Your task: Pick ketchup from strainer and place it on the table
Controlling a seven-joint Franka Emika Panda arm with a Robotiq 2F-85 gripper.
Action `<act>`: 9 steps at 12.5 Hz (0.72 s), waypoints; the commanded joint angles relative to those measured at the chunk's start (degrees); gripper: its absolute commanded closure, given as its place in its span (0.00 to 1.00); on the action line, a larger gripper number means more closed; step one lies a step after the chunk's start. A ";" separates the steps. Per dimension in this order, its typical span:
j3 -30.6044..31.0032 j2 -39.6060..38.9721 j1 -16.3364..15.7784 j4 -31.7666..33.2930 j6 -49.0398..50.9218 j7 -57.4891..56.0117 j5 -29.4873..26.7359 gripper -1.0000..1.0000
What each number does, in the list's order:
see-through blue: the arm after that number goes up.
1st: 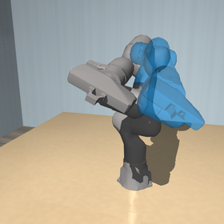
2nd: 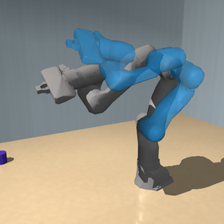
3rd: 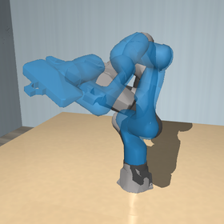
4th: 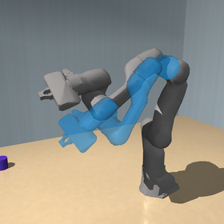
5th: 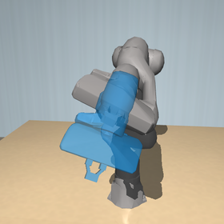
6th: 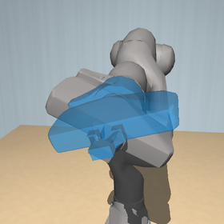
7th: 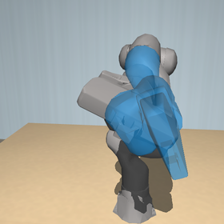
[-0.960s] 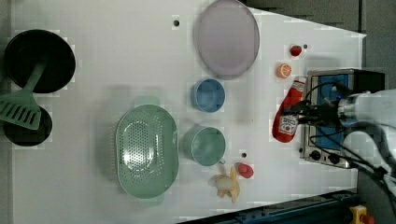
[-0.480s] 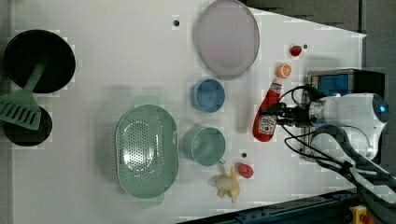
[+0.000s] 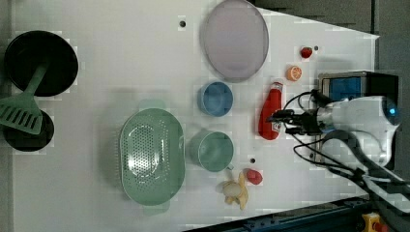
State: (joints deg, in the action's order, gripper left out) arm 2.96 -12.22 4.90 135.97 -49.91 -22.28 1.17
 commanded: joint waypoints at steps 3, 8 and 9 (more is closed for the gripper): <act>1.25 12.27 -0.60 -18.69 21.42 16.27 0.16 0.00; 2.57 11.78 -0.62 -37.57 43.67 23.83 0.03 0.00; 2.57 11.77 -0.59 -39.36 45.10 23.83 0.02 0.00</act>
State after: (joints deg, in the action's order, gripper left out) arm 5.48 2.13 4.73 95.34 -6.73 -3.36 1.41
